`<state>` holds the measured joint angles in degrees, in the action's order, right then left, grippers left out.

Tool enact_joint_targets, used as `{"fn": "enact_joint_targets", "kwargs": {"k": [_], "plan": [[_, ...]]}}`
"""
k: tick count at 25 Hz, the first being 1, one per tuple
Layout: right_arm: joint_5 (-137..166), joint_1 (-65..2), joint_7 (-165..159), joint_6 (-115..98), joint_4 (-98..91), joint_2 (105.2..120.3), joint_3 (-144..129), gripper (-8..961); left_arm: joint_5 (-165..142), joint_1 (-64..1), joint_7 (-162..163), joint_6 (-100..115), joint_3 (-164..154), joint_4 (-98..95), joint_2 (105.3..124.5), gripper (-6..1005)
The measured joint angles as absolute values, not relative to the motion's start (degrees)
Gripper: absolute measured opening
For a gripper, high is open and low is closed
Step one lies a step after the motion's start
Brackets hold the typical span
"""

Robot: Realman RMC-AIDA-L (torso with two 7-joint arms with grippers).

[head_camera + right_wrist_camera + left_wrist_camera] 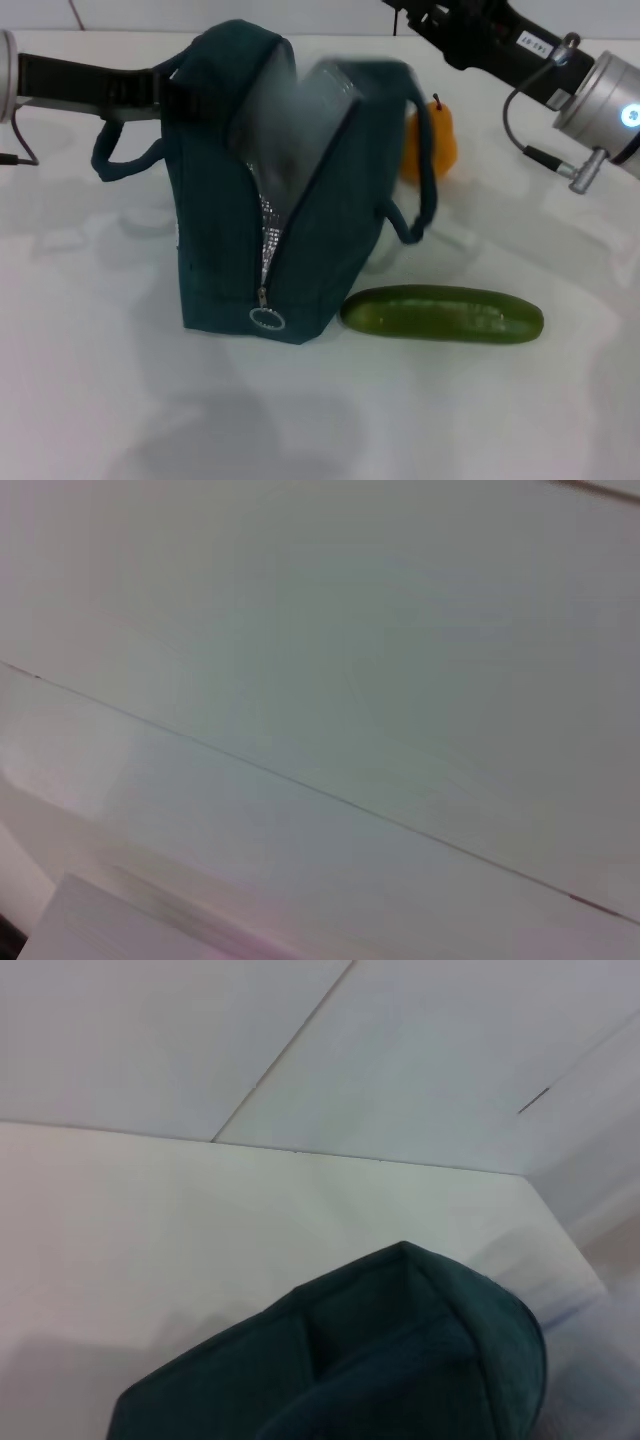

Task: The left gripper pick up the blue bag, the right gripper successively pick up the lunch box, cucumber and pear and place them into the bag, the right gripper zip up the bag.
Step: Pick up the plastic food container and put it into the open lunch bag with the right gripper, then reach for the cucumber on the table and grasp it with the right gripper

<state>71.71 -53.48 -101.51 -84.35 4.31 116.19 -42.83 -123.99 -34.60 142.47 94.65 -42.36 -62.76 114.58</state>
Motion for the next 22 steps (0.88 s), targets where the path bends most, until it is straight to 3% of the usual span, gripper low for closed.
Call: {"fn": "enact_joint_targets", "kwargs": {"k": [4,8,15,22], "plan": [[71.72,-51.84,-101.87,-85.65,1.35,116.18,-42.99,200,-124.04,-34.35,142.37,94.66,-42.36,-62.76,114.6,45],[71.69,-49.94,-102.01,-88.21,-2.57,116.18,-43.12,382,-124.03,-33.84,142.31,94.59,-42.31,-62.76,114.56,45],[72.35,-40.94,-101.88,-90.64,-18.69,115.08,-54.47,662,-123.98,-32.6,141.24,93.86,-42.2,-62.76,114.59,45],[80.29,-37.34,-100.36,-90.43,-28.15,112.48,-61.59,796,-123.28,-31.66,140.65,93.09,-42.17,-62.76,114.97,45]]}}
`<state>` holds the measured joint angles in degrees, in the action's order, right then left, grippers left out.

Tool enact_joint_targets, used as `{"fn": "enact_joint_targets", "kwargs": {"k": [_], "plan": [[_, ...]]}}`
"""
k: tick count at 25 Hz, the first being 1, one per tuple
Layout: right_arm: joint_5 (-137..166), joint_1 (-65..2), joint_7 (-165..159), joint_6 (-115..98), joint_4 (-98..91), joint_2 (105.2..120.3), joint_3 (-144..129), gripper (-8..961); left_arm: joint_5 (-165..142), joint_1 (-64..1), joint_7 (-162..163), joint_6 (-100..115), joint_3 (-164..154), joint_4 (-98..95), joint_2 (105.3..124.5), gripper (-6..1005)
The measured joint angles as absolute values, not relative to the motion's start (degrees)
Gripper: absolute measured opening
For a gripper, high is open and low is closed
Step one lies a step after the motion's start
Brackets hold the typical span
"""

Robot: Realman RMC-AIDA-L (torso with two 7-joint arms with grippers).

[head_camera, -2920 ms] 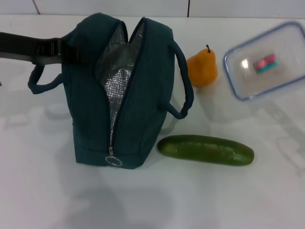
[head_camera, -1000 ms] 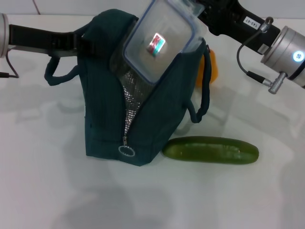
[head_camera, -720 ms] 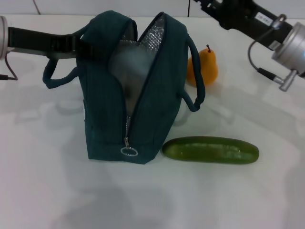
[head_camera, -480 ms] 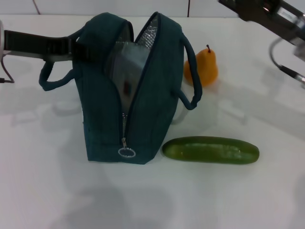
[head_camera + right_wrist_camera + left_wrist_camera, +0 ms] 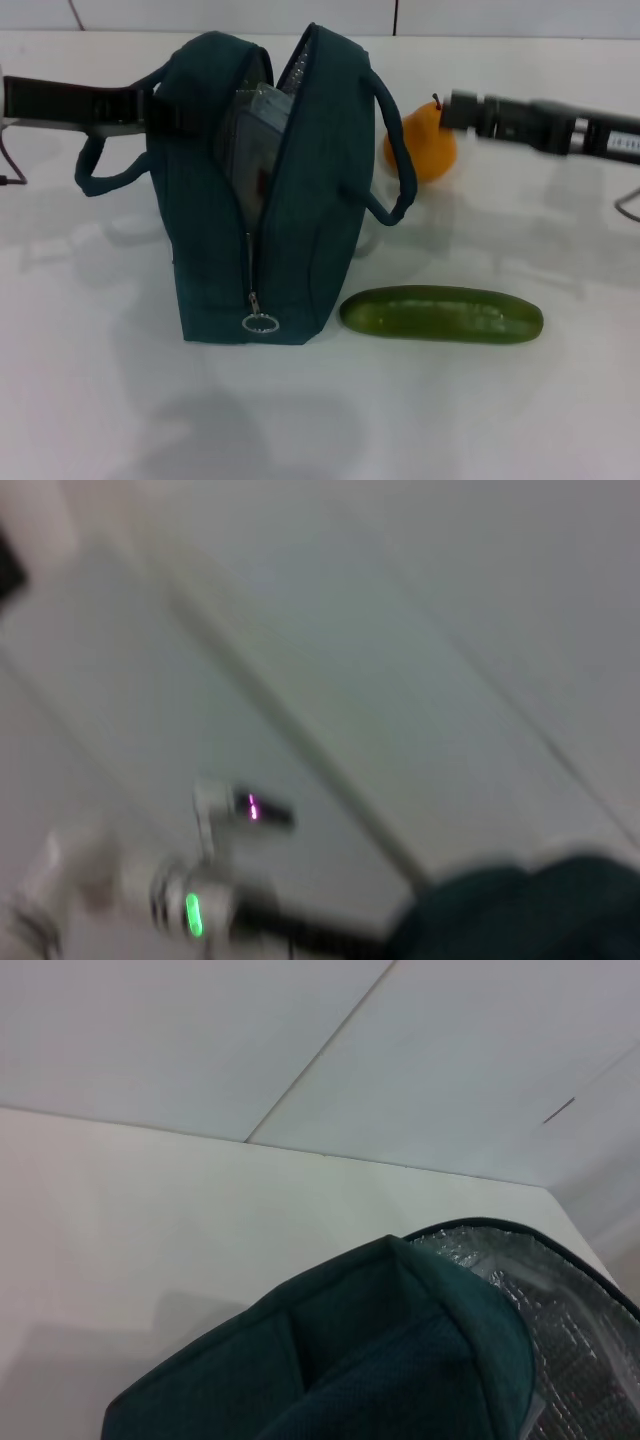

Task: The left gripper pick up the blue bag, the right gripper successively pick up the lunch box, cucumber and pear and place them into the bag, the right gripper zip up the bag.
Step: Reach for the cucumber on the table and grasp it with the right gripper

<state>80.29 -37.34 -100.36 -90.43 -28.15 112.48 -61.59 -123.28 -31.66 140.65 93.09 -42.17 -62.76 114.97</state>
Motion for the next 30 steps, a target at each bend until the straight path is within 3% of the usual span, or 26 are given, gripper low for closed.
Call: {"fn": "enact_joint_targets", "kwargs": {"k": [3,6,14,18,24,30], "plan": [[89.57,-37.54,-101.15,-90.68,-33.64,111.73,-61.65,838,-123.25,-31.39,140.63,93.0,-42.18,-62.75,115.06,45],[98.71,-37.78,-103.12,-90.43,-39.79,111.89,-61.73,872,-123.11,-31.04,140.01,92.55,-42.19,-62.76,115.49,45],[121.47,-41.26,-113.66,-90.29,-59.44,113.07,-65.48,869,-122.13,-30.45,139.16,92.35,-42.19,-62.75,115.75,45],[131.16,-45.67,-120.62,-93.25,-66.92,114.43,-68.66,868,-121.74,-30.13,139.14,92.35,-42.19,-62.75,115.59,46],[137.41,-52.73,-127.87,-95.18,-68.44,115.52,-78.7,865,-121.7,-30.3,139.14,92.36,-42.19,-62.75,115.67,46],[137.69,-54.97,-129.71,-93.13,-68.18,115.96,-87.91,863,-121.7,-30.43,139.13,92.38,-42.19,-62.75,115.89,46]]}}
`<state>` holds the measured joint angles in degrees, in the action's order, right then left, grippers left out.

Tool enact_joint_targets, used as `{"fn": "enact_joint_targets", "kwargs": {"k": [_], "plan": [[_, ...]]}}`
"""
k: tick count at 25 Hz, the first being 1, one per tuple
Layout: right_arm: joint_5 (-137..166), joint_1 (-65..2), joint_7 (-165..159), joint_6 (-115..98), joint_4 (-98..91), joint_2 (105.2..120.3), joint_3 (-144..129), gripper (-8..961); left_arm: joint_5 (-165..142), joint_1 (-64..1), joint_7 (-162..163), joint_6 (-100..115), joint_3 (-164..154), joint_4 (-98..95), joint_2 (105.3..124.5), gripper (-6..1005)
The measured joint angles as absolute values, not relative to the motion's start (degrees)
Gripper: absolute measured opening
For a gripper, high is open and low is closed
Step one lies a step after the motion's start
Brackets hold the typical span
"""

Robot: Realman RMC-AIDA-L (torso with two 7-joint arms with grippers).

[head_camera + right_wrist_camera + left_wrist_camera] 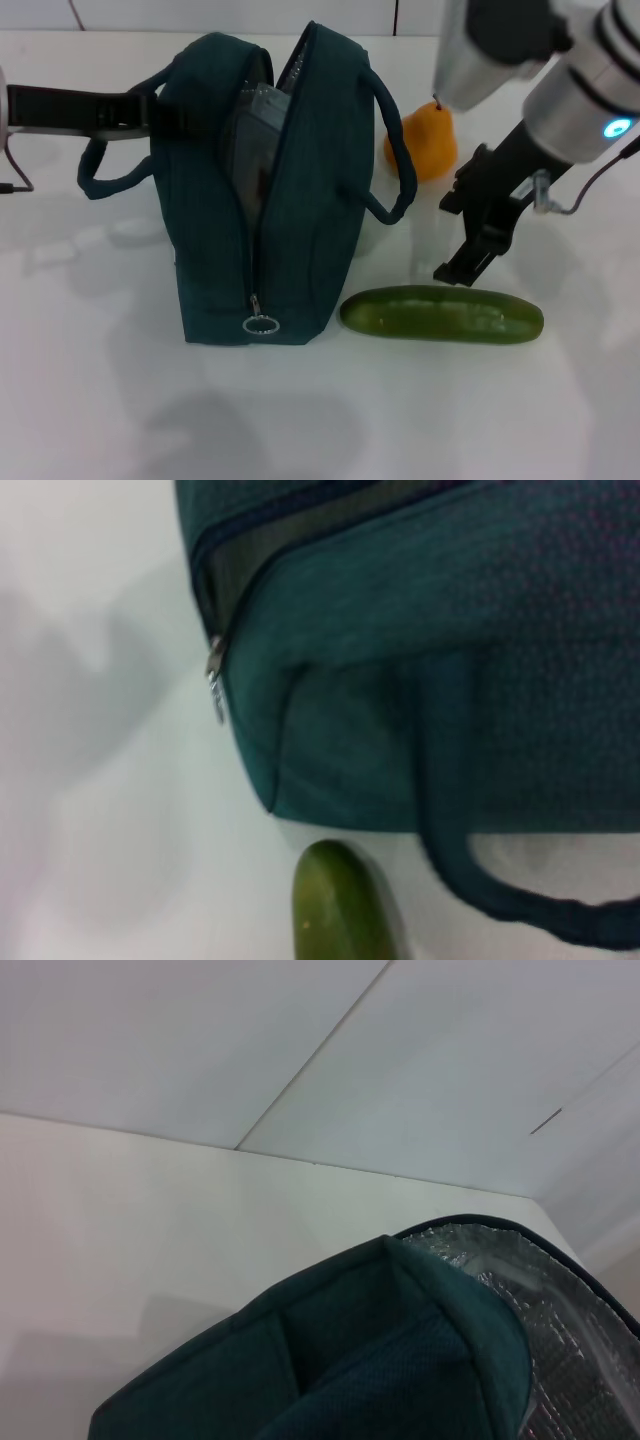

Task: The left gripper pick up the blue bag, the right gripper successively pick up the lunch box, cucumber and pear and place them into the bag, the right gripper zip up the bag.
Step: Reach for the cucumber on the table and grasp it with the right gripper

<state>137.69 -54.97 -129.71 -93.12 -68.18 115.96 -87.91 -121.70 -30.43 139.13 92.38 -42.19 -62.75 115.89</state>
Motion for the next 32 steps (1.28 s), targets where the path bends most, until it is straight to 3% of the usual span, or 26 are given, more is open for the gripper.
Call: {"fn": "enact_joint_targets", "kwargs": {"k": [32], "plan": [[132.43,-56.87,-129.53,-83.1,-58.62,116.18,-101.36,857,-120.29,-30.67,137.75,91.21,-42.18,-59.51,116.1,46]]}}
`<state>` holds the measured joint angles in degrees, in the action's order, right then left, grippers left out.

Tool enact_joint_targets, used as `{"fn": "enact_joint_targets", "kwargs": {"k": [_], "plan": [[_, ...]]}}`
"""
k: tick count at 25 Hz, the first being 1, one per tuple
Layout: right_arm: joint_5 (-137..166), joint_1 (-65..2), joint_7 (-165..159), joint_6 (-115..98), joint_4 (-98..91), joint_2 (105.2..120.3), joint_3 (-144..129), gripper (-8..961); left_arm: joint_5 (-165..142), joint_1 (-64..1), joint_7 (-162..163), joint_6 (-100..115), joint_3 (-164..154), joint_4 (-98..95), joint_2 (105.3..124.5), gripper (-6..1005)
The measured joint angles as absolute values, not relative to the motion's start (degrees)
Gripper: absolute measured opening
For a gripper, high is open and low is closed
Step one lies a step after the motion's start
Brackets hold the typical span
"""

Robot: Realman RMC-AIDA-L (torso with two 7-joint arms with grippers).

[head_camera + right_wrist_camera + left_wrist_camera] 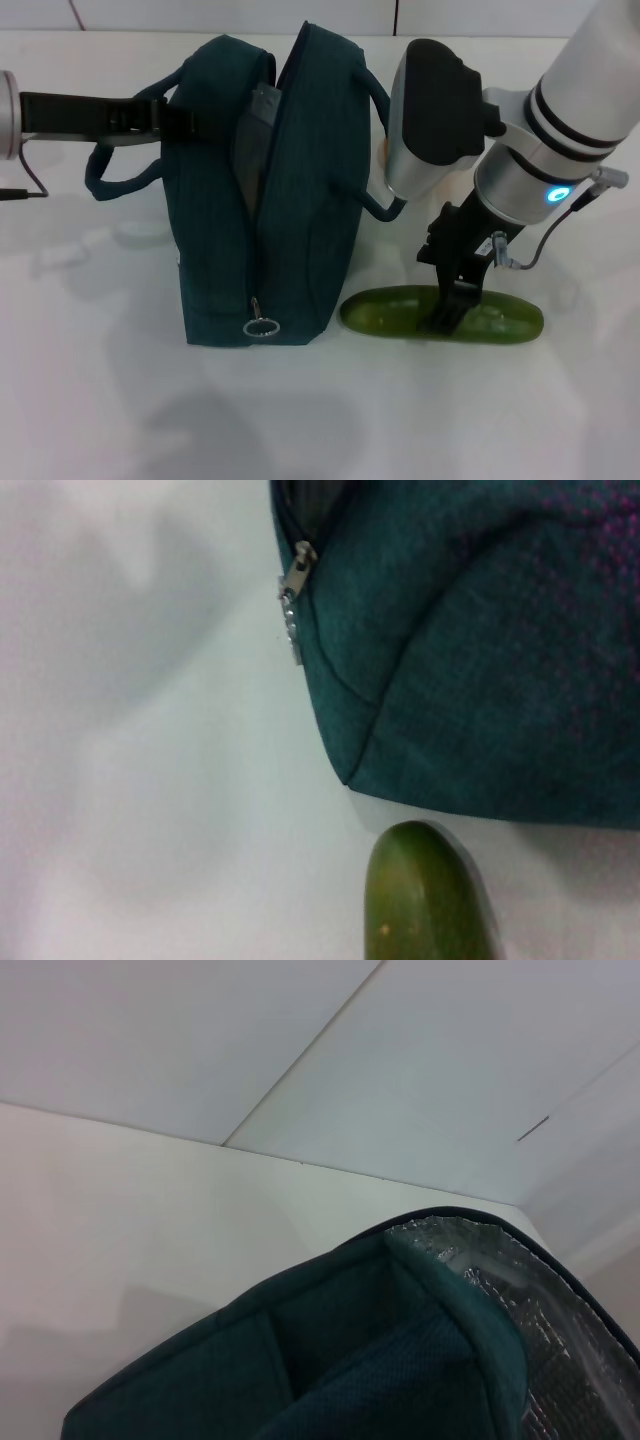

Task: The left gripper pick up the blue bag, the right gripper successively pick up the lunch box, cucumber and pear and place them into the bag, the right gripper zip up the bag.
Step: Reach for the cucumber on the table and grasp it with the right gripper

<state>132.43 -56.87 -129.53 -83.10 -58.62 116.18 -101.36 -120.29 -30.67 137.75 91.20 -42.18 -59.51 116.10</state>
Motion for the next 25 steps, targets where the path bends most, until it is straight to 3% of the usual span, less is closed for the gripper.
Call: {"fn": "enact_joint_targets", "kwargs": {"k": [25], "plan": [[130.05,-58.32,-130.05,-78.54,-54.15,116.18,-108.3,777,-120.23,-30.99,137.8,91.3,-42.27,-59.15,116.26,47]]}}
